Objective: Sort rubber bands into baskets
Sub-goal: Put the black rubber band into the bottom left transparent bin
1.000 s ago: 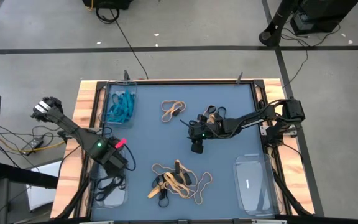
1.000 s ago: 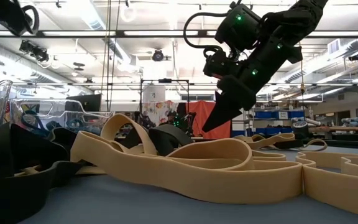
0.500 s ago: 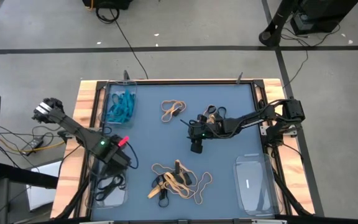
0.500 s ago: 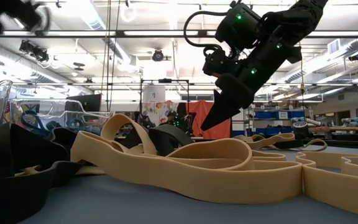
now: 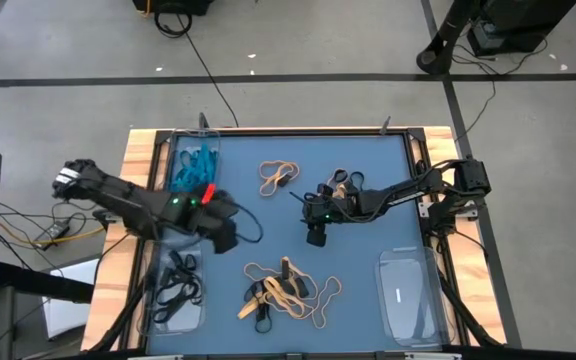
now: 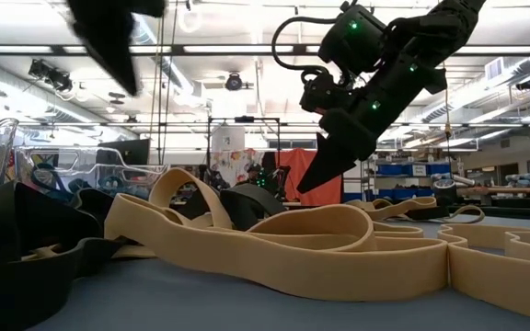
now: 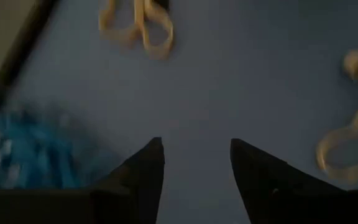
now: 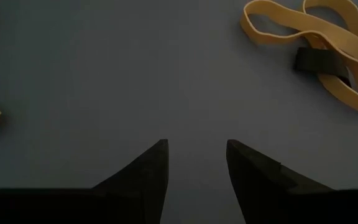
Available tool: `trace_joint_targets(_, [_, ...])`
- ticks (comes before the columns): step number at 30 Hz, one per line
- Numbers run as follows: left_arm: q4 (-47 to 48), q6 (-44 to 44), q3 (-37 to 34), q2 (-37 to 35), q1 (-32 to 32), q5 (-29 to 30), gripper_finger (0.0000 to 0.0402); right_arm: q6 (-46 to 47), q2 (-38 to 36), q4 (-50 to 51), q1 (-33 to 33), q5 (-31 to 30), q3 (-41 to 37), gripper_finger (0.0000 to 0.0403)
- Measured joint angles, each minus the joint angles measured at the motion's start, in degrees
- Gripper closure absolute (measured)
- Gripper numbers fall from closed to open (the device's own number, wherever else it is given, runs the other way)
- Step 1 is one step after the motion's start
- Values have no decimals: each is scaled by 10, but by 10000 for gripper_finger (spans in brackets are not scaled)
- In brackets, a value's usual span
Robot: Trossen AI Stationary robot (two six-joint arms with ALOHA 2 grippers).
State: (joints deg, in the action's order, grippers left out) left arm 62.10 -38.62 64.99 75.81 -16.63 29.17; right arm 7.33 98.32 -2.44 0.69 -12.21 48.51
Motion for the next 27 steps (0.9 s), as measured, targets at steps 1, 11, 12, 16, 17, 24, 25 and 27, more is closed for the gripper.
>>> trace_joint_targets(1, [-45, 32, -14, 0, 15, 19, 215, 0, 0, 1, 0, 0, 0, 229])
trace_joint_targets(11, [-651, 279, -187, 15, 164, -23, 215, -7, 0, 21, 3, 5, 0, 229])
trace_joint_targets(12, [-680, 279, -198, 20, 179, -35, 215, -7, 0, 25, 3, 4, 0, 229])
trace_joint_targets(16, [-737, 272, -222, 59, 221, -56, 215, -9, 0, 36, 3, 0, 0, 229])
trace_joint_targets(17, [-741, 270, -223, 73, 229, -65, 215, -9, 0, 37, 3, -1, 0, 229])
trace_joint_targets(24, [-794, 261, -198, 187, 253, -114, 215, -9, 0, 49, 3, -2, 0, 229])
trace_joint_targets(25, [-794, 259, -190, 202, 254, -114, 215, -8, 0, 49, 3, -3, 0, 229])
trace_joint_targets(27, [-789, 250, -177, 226, 257, -115, 215, -5, 0, 52, 3, -3, 0, 229])
